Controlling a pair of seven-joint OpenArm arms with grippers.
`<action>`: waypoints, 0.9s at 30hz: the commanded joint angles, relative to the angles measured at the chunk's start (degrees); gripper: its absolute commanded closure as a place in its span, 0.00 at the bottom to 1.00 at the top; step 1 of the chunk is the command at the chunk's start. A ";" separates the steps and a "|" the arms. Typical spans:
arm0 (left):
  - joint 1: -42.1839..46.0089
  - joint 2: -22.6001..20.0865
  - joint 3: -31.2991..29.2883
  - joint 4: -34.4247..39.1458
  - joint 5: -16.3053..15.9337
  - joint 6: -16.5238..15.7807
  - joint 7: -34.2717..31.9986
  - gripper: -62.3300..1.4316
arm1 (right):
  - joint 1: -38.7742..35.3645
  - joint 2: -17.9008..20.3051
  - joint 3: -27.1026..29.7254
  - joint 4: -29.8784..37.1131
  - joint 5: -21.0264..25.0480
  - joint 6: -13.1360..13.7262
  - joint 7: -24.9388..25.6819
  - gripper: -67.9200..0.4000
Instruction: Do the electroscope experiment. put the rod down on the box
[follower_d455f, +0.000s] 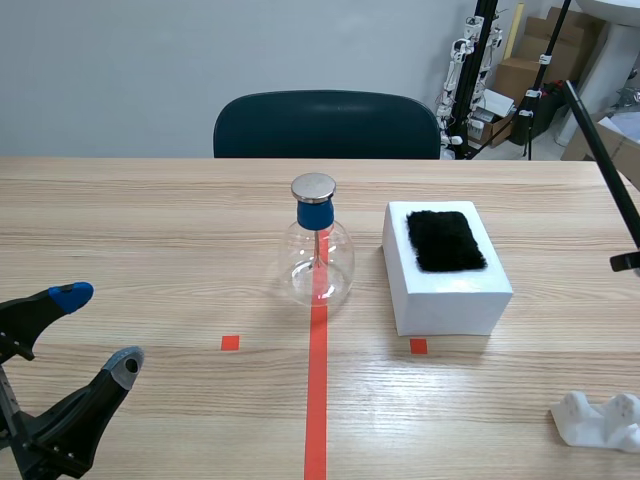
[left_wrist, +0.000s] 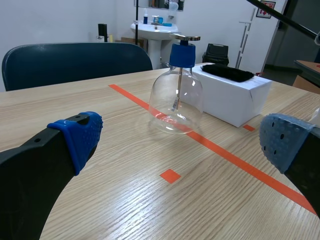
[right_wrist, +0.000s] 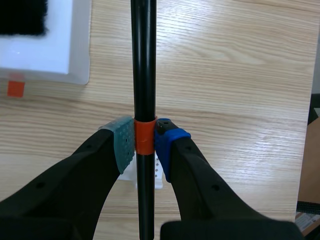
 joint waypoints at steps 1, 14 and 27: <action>-0.17 -0.37 -0.37 0.44 -0.55 -0.17 -1.03 0.00 | 2.51 0.90 -2.01 -1.77 -0.26 -0.37 -0.31 0.99; -0.17 -0.37 -0.37 0.44 -0.55 -0.17 -1.03 0.00 | 15.23 0.87 -14.64 -15.13 0.59 -0.35 -5.66 0.99; -0.17 -0.37 -0.37 0.44 -0.55 -0.17 -1.03 0.00 | 21.97 -3.67 -20.17 -26.45 0.61 2.62 -5.51 0.99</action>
